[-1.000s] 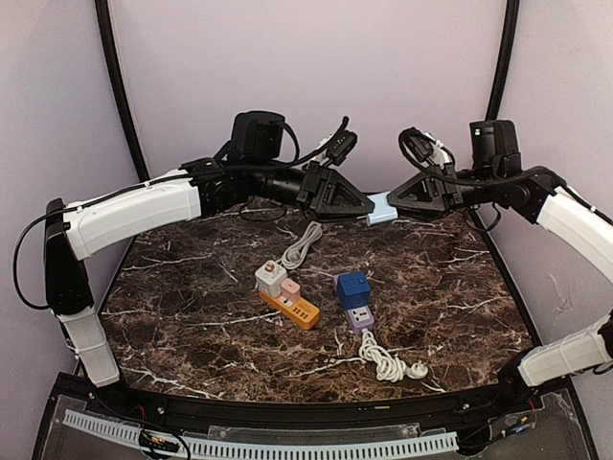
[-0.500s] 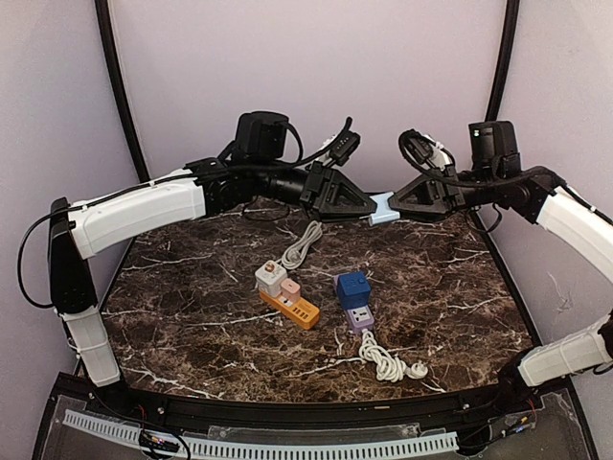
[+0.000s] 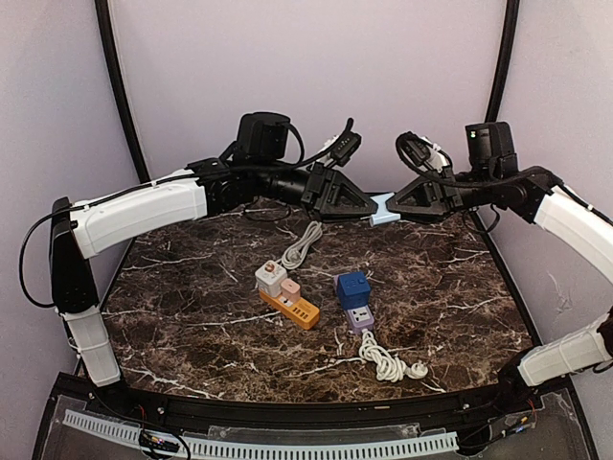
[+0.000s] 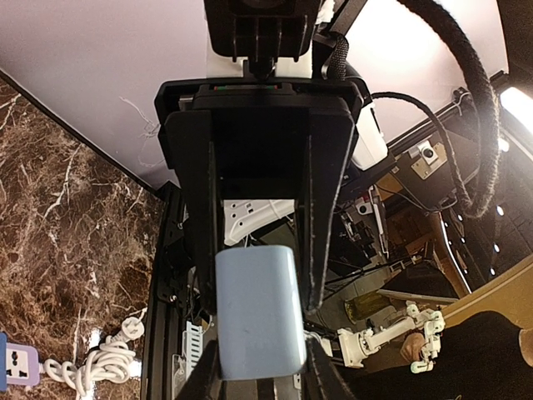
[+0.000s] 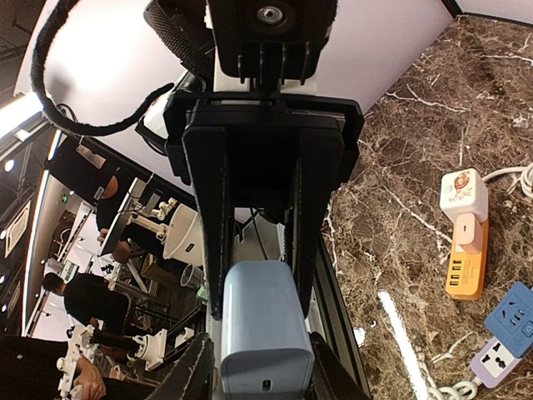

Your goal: Insert the plug

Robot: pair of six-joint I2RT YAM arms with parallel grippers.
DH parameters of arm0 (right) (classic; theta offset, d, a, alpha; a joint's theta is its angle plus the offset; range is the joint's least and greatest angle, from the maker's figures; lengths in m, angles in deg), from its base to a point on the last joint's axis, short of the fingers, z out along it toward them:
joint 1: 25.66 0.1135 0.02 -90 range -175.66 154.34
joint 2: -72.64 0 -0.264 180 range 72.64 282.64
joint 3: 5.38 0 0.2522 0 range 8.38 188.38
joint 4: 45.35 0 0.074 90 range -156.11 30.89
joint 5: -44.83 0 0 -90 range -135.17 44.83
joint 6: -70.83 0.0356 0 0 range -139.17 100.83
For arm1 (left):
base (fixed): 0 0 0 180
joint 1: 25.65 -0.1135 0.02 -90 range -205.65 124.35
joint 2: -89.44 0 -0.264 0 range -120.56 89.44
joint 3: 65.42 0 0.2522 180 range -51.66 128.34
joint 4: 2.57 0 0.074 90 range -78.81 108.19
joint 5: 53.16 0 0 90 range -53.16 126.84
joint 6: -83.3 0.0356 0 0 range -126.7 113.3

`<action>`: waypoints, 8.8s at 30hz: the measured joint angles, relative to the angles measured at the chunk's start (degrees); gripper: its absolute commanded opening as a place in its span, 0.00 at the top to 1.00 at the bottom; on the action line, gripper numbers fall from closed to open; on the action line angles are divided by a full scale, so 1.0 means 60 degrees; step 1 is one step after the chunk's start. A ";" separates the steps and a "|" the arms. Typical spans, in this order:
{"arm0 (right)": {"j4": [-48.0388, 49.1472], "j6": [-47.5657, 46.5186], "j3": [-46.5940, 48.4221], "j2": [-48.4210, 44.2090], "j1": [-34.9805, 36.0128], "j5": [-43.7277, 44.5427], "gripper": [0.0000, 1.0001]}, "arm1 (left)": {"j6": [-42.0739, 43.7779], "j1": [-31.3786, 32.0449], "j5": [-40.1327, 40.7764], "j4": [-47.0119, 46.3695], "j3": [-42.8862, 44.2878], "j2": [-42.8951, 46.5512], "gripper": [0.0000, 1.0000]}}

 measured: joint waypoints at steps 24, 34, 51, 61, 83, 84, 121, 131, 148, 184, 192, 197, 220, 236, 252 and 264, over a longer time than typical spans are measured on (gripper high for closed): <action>0.0120 0.0044 -0.0051 -0.0004 -0.0004 0.0095 0.91 | 0.0142 -0.0004 0.0233 0.0015 0.0000 0.0000 0.99; 0.0401 0.0273 -0.0186 -0.0102 0.0011 0.0233 1.00 | 0.0361 -0.0004 0.0805 0.0047 -0.0044 0.0018 0.23; -0.1100 -0.0605 -0.0186 -0.0514 0.0055 0.1559 1.00 | 0.1027 -0.0215 0.3133 0.0805 -0.1912 0.1727 0.01; -0.3177 -0.1770 0.0055 -0.0368 0.0120 0.2947 1.00 | 0.1883 -0.0361 0.4320 0.2011 -0.2492 0.2754 0.01; -0.4597 -0.1803 -0.0193 0.0565 0.1865 0.6094 1.00 | 0.2422 -0.0404 0.8174 0.3402 -0.4626 0.5147 0.01; -0.4597 -0.1738 -0.0229 0.0605 0.1942 0.6247 1.00 | 0.2422 -0.0404 0.8247 0.3402 -0.4648 0.5166 0.01; -0.3359 -0.0011 -0.0331 0.3705 0.3056 0.9092 1.00 | 0.2441 -0.0404 0.8786 0.3719 -0.4703 0.5515 0.01; -0.3140 0.0127 -0.0335 0.4062 0.3056 0.9315 1.00 | 0.2441 -0.0404 0.8885 0.3807 -0.4881 0.5643 0.01; -0.3085 0.0237 -0.0339 0.4368 0.3060 0.9449 1.00 | 0.2473 -0.0404 0.8990 0.3927 -0.5034 0.5854 0.01; -0.3836 0.0521 0.0492 0.5005 0.3421 1.0247 1.00 | 0.2554 -0.0408 0.9286 0.3985 -0.5257 0.6302 0.01; -0.4360 0.0790 0.0987 0.5329 0.3694 1.0801 1.00 | 0.2656 -0.0408 0.9282 0.3989 -0.5253 0.6229 0.01; -0.4710 0.1045 0.1268 0.5504 0.3872 1.1231 1.00 | 0.2754 -0.0408 0.9278 0.4000 -0.5202 0.6058 0.01; -0.5399 0.1767 0.1931 0.6094 0.4386 1.2346 1.00 | 0.3228 -0.0681 0.8947 0.4207 -0.4816 0.5570 0.01; -0.5639 0.1785 0.2211 0.6368 0.4448 1.2550 1.00 | 0.3399 -0.0827 0.8867 0.4317 -0.4594 0.5311 0.01; -0.5719 0.1785 0.2259 0.6346 0.4448 1.2608 0.42 | 0.3442 -0.0845 0.8692 0.4342 -0.4211 0.4962 0.01; -0.6521 0.1836 0.3442 0.5938 0.4444 1.3001 0.01 | 0.3432 -0.0845 0.8655 0.4182 -0.4211 0.4962 0.01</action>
